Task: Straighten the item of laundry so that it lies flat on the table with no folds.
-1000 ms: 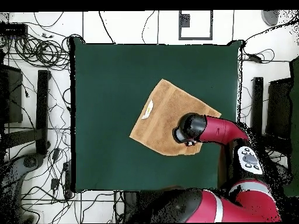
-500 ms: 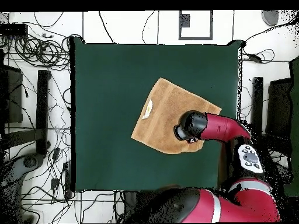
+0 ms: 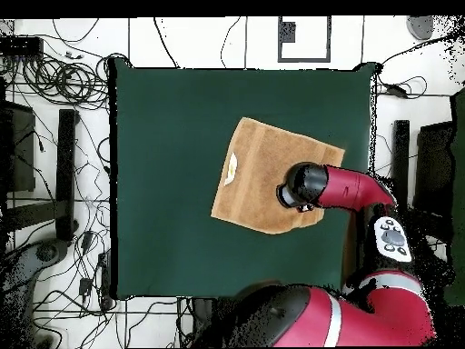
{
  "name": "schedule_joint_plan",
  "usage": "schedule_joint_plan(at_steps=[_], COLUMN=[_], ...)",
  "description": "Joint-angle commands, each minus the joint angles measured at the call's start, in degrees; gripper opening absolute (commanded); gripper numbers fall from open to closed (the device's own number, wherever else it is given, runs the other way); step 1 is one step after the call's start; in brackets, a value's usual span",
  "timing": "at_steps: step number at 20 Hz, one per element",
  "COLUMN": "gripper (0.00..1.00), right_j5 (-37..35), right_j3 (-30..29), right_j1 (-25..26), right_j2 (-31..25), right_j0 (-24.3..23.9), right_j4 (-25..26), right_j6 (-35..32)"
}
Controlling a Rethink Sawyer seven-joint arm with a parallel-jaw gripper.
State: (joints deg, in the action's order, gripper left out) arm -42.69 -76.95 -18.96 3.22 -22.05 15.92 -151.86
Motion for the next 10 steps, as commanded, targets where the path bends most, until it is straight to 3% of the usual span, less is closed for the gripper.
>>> schedule_joint_plan(at_steps=[1, 7, 10], gripper=[1.00, 1.00, 1.00], right_j5=[5.6, 5.3, 5.9], right_j3=[9.2, 6.7, 1.4], right_j1=[5.8, 4.9, 2.4], right_j2=[-5.3, -6.3, -6.8], right_j0=[-0.6, -0.9, -1.1], right_j4=[1.1, -0.2, -1.5], right_j6=[3.3, 2.9, 1.4])
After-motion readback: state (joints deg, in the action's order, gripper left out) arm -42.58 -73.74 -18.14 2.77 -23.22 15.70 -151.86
